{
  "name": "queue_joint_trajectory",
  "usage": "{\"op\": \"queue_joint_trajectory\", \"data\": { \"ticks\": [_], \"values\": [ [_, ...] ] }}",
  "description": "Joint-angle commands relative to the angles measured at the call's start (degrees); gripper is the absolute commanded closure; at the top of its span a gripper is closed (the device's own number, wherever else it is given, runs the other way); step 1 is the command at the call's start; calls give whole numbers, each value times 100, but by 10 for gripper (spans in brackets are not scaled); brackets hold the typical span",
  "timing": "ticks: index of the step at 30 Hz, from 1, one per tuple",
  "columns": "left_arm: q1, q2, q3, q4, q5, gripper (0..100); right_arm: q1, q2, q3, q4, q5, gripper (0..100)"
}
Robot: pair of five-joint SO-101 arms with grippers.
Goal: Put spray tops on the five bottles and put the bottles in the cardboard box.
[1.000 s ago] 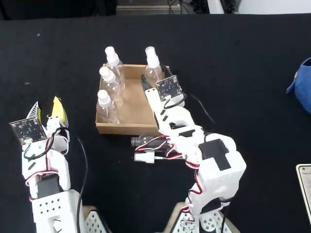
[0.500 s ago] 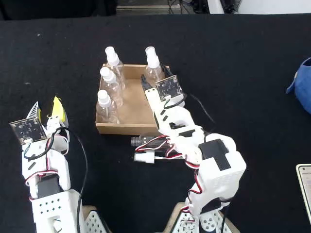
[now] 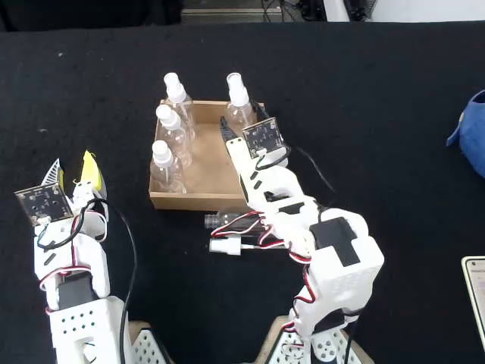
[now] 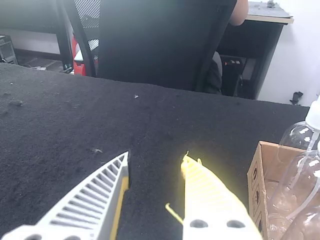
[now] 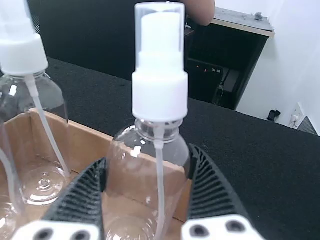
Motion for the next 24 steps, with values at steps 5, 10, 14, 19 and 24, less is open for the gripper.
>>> {"op": "queue_joint_trajectory", "data": {
  "ticks": [5,10,14,19,24],
  "values": [
    [31,-26,136,-53,26,970,-97,-13,-268,-123,35,856],
    [31,-26,136,-53,26,970,-97,-13,-259,-123,35,795],
    [31,-26,136,-53,26,970,-97,-31,-251,-123,35,801],
    [31,-26,136,-53,26,970,-211,-31,-233,-123,35,801],
    [31,-26,136,-53,26,970,-440,-40,-75,-167,44,801]
  ]
}}
